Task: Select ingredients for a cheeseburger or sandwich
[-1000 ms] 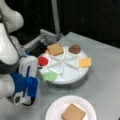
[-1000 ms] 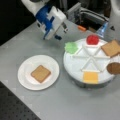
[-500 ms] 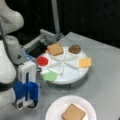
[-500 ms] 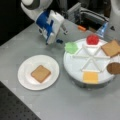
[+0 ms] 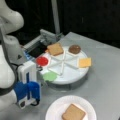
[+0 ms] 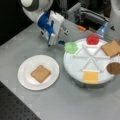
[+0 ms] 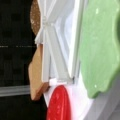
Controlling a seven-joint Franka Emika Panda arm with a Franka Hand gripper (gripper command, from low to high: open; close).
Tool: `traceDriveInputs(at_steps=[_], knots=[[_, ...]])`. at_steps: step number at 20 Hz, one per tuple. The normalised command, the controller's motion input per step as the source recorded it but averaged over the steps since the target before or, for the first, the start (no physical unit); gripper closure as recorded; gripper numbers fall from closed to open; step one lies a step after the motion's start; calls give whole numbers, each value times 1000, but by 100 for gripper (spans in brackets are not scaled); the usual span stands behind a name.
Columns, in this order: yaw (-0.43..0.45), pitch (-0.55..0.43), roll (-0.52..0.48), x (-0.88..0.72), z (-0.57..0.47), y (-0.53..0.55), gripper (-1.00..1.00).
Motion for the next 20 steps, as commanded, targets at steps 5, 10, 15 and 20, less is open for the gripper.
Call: traceDriveInputs(at_steps=[5,10,15,20], knots=[[-61,-56,227,143,-61,120,-100],[-75,-36,172,115,-57,39,-100],[-81,-23,141,103,-45,0,-100],[-80,-21,128,85,-37,33,-100]])
